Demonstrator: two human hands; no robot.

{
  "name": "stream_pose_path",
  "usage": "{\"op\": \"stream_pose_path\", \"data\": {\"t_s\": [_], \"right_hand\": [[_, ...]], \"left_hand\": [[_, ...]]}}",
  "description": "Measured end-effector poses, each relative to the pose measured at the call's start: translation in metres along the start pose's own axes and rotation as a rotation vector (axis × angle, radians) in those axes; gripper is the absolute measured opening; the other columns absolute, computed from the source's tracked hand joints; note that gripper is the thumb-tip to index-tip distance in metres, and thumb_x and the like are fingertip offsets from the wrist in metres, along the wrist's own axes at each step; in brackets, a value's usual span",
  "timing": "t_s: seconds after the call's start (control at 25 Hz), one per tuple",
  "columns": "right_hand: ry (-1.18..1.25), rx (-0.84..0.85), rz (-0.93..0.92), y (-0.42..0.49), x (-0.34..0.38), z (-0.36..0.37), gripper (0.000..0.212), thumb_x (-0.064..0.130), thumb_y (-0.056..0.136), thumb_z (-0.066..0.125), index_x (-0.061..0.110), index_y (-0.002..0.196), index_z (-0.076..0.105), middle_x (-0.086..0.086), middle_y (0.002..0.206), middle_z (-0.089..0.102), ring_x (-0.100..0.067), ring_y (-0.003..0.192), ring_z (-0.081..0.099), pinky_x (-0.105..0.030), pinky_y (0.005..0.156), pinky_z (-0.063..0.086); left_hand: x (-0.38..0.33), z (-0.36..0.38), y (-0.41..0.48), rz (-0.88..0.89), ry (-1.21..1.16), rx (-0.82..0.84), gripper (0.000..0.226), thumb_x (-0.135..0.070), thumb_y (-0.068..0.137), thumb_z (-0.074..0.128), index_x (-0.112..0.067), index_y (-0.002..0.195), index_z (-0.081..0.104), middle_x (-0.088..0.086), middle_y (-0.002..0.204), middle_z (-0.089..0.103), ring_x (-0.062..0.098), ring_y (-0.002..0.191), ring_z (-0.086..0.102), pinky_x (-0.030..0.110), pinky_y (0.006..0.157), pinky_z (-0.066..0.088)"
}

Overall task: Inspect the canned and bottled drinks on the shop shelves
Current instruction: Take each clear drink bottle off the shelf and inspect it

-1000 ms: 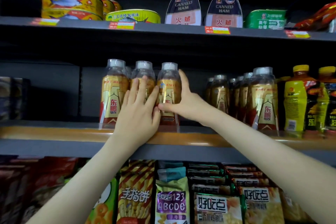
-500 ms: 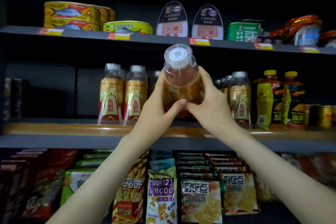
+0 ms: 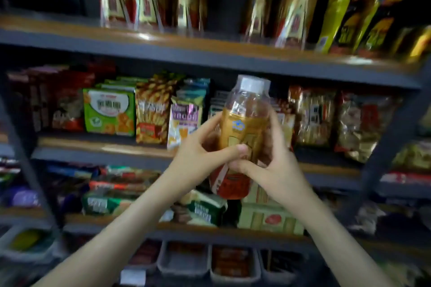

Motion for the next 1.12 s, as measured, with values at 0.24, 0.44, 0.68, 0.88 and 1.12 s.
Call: {"op": "stream_pose_path", "data": {"t_s": [0.24,0.44,0.68,0.88,1.12], "right_hand": [[-0.056,0.170,0.222,-0.088,-0.082,0.030,0.108,0.044,0.071,0.075,0.055,0.144,-0.004,0.030,0.149,0.013,0.006,0.138,0.018,-0.022,0.110,0.030],[0.029,0.183,0.314,-0.120,-0.105,0.048,0.098,0.034,0.078,0.077,0.052,0.147,0.010,0.020,0.155,0.016,0.004,0.137,0.024,-0.022,0.106,0.034],[0.694,0.079,0.487,-0.131,-0.116,0.069,0.086,0.015,0.078,0.068,0.038,0.148,0.025,0.009,0.139,0.050,-0.013,0.123,0.055,-0.033,0.095,0.051],[0.443,0.350,0.484,-0.124,-0.109,0.099,0.082,0.024,0.091,0.059,0.049,0.149,0.007,0.021,0.150,0.029,0.004,0.132,0.040,-0.026,0.104,0.042],[-0.049,0.464,0.228,-0.122,-0.098,0.111,0.086,0.035,0.092,0.058,0.051,0.145,-0.009,0.026,0.155,-0.017,0.007,0.143,-0.010,-0.035,0.120,0.009]], "left_hand": [[0.117,0.039,-0.093,-0.558,-0.099,-0.230,0.046,-0.028,0.074,0.082,-0.023,0.117,0.066,-0.004,0.093,0.076,0.013,0.088,0.072,0.031,0.080,0.057],[0.137,0.042,-0.120,-0.625,0.052,-0.155,0.039,-0.053,0.079,0.070,-0.034,0.114,0.069,-0.003,0.098,0.075,0.013,0.092,0.071,0.037,0.085,0.057],[0.153,0.047,-0.151,-0.839,-0.417,0.039,0.054,-0.058,0.085,0.050,-0.025,0.126,0.062,0.011,0.121,0.067,0.028,0.112,0.064,0.049,0.097,0.048],[0.152,0.029,-0.154,-0.799,-0.385,0.028,0.065,-0.049,0.070,0.063,-0.025,0.130,0.054,0.004,0.104,0.074,0.021,0.094,0.071,0.037,0.078,0.057],[0.146,0.003,-0.145,-0.616,-0.227,-0.060,0.060,-0.034,0.077,0.073,-0.042,0.131,0.049,-0.004,0.104,0.073,0.017,0.093,0.072,0.029,0.072,0.057]]}}
Point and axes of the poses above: each hand's wrist, its own y-axis towards the middle knuckle, its own z-axis out of the palm, x = y × z, the point moved 9 cm from there along y, towards the middle knuckle
